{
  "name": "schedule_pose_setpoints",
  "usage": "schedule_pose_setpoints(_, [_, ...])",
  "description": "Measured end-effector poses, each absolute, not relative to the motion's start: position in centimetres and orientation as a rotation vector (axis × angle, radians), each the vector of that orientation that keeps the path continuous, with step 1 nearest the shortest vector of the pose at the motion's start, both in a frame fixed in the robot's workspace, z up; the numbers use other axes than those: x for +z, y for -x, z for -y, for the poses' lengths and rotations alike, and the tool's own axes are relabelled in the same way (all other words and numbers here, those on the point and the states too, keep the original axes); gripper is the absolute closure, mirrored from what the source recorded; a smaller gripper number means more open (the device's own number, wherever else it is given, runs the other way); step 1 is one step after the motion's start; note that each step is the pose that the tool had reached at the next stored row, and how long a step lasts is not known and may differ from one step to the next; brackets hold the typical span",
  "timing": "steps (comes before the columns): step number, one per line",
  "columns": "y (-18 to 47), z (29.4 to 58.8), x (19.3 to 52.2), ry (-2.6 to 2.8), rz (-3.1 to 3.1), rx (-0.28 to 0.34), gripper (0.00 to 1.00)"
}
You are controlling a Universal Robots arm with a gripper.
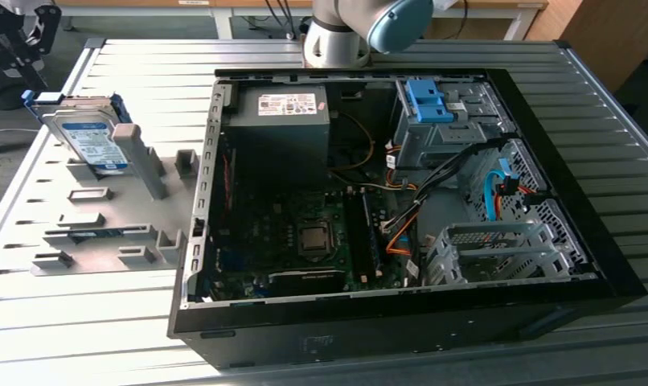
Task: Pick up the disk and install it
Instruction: 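Pick up the disk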
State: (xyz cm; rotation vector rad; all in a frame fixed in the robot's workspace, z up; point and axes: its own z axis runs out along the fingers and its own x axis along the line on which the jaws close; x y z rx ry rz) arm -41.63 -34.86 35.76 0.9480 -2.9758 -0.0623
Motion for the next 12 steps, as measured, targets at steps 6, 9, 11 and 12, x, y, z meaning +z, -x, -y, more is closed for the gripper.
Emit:
schedule_pose_setpoints(6, [41.63, 34.86, 35.55, -1.108, 2.918, -0.061, 0.89])
schedule_pose_setpoints(9, [41.64, 34.86, 35.54, -1.145, 2.903, -0.06, 0.89])
schedule_pose_setpoints(11, [41.64, 34.86, 35.53, -1.152, 2.9, -0.06, 0.89])
schedule_pose_setpoints(12, [41.64, 34.86, 35.53, -1.158, 2.898, -0.06, 0.89])
